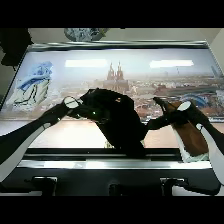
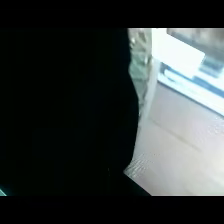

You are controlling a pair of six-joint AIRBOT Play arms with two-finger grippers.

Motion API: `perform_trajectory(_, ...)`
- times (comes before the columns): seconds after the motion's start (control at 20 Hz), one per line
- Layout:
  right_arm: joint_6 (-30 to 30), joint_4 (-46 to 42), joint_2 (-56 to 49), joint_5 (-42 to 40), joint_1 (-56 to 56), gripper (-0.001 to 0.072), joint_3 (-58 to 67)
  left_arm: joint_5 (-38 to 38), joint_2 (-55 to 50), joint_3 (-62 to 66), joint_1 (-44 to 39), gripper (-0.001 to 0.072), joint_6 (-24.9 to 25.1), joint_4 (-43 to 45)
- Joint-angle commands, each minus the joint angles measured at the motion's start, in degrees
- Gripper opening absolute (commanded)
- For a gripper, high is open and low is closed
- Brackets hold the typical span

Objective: Fold the shirts.

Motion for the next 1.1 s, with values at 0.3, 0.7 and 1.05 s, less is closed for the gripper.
perform_trajectory(0.3, -8.6, -2.3, 32.2, -16.6, 0.3, 0.005, 46.5, 0.3, 22.6, 44.1, 11.8, 0.0027, -0.5, 11.8)
perform_trajectory(0.7, 0.4, -7.3, 43.3, -13.0, 0.3, 0.0051, 51.7, 2.1, 34.7, 46.8, 12.7, 0.0027, -8.6, 18.6)
perform_trajectory(1.05, 4.0, -8.1, 23.0, 8.2, 0.7, 0.0051, 51.5, -11.1, 29.6, 35.9, 12.7, 0.0027, -16.0, 40.6)
